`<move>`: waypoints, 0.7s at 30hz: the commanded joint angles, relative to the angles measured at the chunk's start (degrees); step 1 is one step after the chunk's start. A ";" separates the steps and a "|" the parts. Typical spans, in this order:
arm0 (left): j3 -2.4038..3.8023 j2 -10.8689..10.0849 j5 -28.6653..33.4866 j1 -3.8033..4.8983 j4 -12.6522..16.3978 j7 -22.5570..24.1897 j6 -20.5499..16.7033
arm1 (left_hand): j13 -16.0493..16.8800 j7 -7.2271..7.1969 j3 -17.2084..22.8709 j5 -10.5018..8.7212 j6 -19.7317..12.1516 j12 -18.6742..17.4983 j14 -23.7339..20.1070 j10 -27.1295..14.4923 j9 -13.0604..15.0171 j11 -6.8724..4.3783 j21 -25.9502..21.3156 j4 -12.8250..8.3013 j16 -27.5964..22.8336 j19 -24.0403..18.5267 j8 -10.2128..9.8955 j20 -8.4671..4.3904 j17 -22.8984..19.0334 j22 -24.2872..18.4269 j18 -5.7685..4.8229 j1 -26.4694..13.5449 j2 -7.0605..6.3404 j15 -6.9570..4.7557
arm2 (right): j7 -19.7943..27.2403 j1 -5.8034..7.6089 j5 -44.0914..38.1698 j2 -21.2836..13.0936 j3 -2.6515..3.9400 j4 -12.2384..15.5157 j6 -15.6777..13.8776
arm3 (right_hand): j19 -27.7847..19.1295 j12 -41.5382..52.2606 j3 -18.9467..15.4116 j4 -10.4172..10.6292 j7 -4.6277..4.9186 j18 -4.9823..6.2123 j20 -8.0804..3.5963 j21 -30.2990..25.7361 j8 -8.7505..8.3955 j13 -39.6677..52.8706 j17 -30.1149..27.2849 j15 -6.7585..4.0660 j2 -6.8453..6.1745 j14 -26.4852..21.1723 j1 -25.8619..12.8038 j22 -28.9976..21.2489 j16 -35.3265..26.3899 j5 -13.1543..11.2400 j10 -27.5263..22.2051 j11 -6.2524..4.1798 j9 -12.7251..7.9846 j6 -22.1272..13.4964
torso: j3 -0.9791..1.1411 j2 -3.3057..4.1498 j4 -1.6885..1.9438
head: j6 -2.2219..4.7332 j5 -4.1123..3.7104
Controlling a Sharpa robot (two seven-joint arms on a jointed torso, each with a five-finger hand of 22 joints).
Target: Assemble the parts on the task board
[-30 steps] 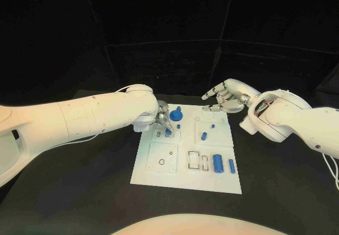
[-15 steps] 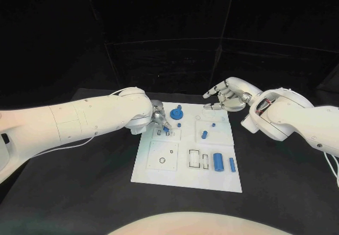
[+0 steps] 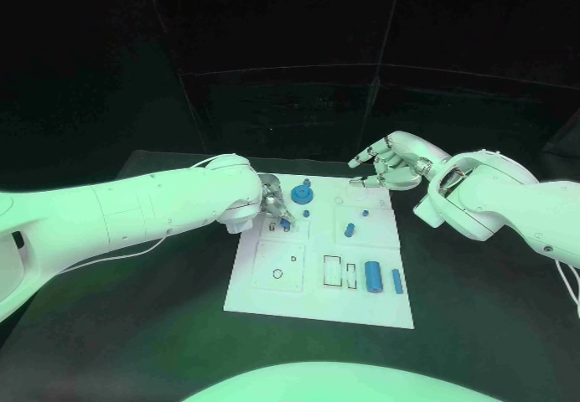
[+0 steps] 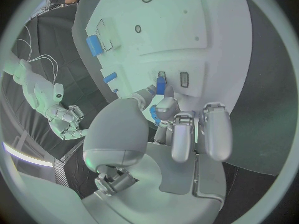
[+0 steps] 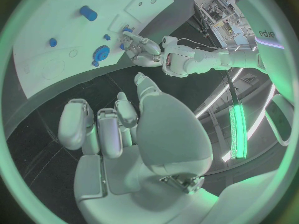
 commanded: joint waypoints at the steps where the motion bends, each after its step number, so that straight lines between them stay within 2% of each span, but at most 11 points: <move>1: -0.06 0.11 0.22 -0.17 -0.12 -0.93 1.04 | -0.07 0.06 9.68 0.01 -0.25 0.10 5.95 0.35 -0.03 -0.13 -0.10 -9.43 0.18 0.99 0.35 0.12 15.09 0.06 -1.02 0.13 0.53 0.16 | 0.46 0.12 0.12 0.02 0.03 0.01 0.23 | -0.06 -0.06 -0.23 0.01 0.04 0.34 -0.23 -0.31 0.21 0.08 2.18 -0.36 0.59 2.90 0.10 -0.01 -0.15 0.26 0.11 -0.32 0.10 0.32 | 0.02 0.01 0.02 | -0.05 -0.04; 10: -0.06 0.01 0.22 -0.25 0.42 -2.07 3.25 | -0.06 0.04 10.23 0.22 -0.23 0.11 5.95 0.39 0.15 -0.15 0.02 -9.50 0.18 1.06 0.52 0.11 15.09 0.28 -1.06 -0.11 0.28 0.15 | 0.49 0.12 0.12 0.11 0.03 -0.09 0.30 | -0.06 -0.06 -0.23 0.01 0.04 0.34 -0.23 -0.31 0.21 0.08 2.18 -0.36 0.59 2.90 0.10 -0.01 -0.15 0.26 0.11 -0.32 0.10 0.32 | -0.01 0.04 -0.05 | -0.15 -0.02; 14: -0.06 -0.12 0.21 -0.26 0.64 -2.48 3.72 | -0.06 -0.04 11.44 1.76 -0.23 0.15 5.95 0.49 0.76 -0.22 0.04 -9.46 0.18 1.09 1.08 0.06 15.09 0.39 -1.07 -0.95 -0.42 0.10 | 0.51 0.11 0.12 0.15 0.03 -0.10 0.35 | -0.06 -0.06 -0.23 0.01 0.04 0.34 -0.23 -0.31 0.21 0.08 2.18 -0.36 0.59 2.90 0.10 -0.01 -0.15 0.26 0.11 -0.32 0.10 0.32 | -0.03 0.04 -0.02 | -0.11 -0.08; 21: -0.06 -0.36 0.21 -0.27 0.98 -3.01 4.18 | 0.00 -0.08 11.87 2.22 -0.28 0.22 5.95 0.57 1.02 -0.25 0.08 -9.45 0.18 1.11 1.29 0.04 15.09 0.48 -1.09 -1.23 -0.66 0.07 | 0.58 0.11 0.12 0.24 0.03 -0.20 0.46 | -0.06 -0.06 -0.23 0.01 0.04 0.34 -0.23 -0.31 0.21 0.08 2.18 -0.36 0.59 2.90 0.10 -0.01 -0.15 0.26 0.11 -0.32 0.10 0.32 | -0.03 0.03 0.07 | -0.29 -0.10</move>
